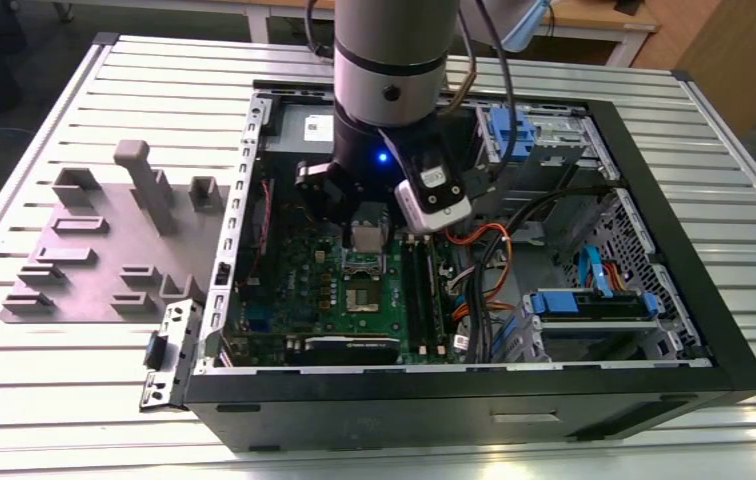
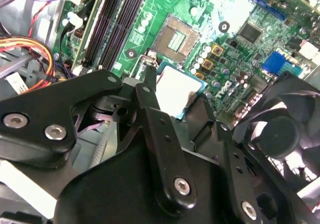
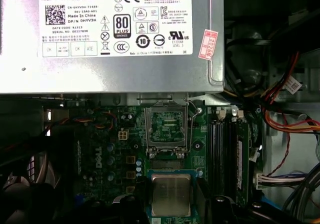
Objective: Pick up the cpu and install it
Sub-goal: 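Place the cpu into insertion slot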
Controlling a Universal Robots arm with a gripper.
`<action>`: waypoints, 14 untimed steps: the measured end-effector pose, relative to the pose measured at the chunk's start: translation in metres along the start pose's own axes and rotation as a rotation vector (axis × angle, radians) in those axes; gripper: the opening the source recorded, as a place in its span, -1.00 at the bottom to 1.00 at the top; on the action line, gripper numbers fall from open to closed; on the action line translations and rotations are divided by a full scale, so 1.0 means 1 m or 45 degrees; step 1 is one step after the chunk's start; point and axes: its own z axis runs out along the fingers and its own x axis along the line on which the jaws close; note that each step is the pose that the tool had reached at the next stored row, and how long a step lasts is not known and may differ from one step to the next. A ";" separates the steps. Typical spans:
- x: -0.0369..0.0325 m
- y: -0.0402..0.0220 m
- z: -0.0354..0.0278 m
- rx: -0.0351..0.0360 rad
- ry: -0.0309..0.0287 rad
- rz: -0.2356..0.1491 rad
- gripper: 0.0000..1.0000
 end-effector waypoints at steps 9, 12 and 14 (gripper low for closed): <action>-0.0018 -0.0065 0.0073 -0.0004 0.0003 0.000 -0.06; -0.0023 -0.0071 0.0108 -0.0004 0.0004 -0.004 -0.06; -0.0023 -0.0074 0.0117 -0.0002 0.0004 -0.018 -0.06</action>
